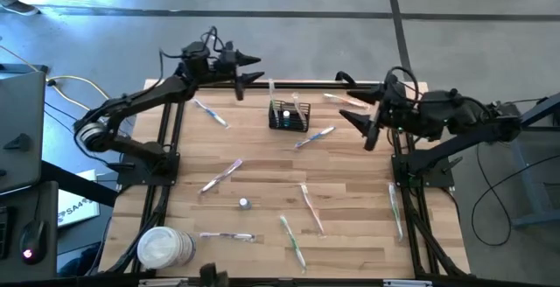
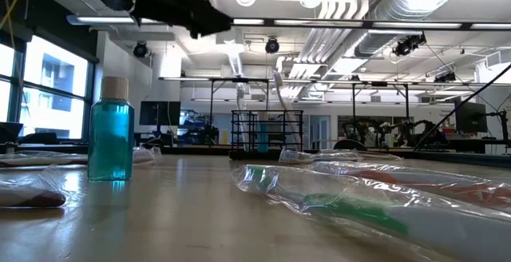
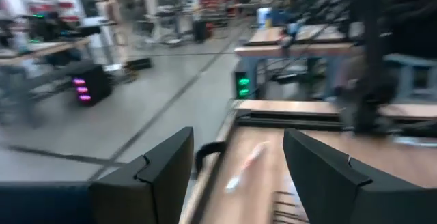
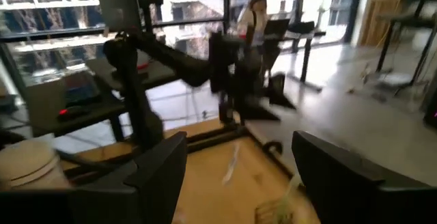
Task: Pick & Place toothbrushing station
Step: Put the right green toothbrush on the mesh organizer
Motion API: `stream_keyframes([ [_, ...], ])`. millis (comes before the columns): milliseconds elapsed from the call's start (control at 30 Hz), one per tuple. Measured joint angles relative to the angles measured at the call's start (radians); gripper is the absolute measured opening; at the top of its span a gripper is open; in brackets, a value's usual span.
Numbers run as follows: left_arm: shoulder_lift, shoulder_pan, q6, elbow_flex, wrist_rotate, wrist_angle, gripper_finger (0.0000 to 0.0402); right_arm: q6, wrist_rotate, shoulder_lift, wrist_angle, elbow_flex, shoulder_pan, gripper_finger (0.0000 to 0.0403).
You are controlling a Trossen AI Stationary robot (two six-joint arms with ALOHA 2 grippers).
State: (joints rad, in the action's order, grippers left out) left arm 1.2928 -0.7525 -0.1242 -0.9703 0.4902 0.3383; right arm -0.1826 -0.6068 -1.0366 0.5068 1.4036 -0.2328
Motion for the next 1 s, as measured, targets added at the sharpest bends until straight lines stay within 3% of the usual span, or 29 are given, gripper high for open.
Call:
stream_keyframes([
  [133, -0.07, 0.0, 0.115, 0.0, 0.083, -0.028, 0.0226, -0.21, 0.142, 0.047, 0.153, 0.0, -0.03, 0.0258],
  [233, -0.1, 0.0, 0.222, 0.0, 0.143, -0.032, 0.0226, -0.382, 0.344, 0.064, 0.233, 0.0, -0.045, 0.0258],
  [367, -0.119, 0.0, 0.315, 0.0, 0.198, -0.036, 0.0226, -0.645, 0.692, 0.055, 0.325, 0.0, -0.063, 0.0258],
  [500, -0.121, 0.0, 0.391, 0.0, 0.265, -0.048, 0.0226, -0.854, 0.87, 0.014, 0.473, 0.0, -0.092, 0.0258],
  [767, -0.12, 0.083, 0.42, 0.0, 0.289, -0.184, 0.0226, -1.174, 0.894, -0.075, 0.889, 0.0, -0.224, 0.0258],
  [1000, -0.12, 0.18, 0.418, 0.0, 0.287, -0.264, 0.0226, -1.337, 0.774, -0.171, 0.947, 0.0, -0.349, 0.0258],
])
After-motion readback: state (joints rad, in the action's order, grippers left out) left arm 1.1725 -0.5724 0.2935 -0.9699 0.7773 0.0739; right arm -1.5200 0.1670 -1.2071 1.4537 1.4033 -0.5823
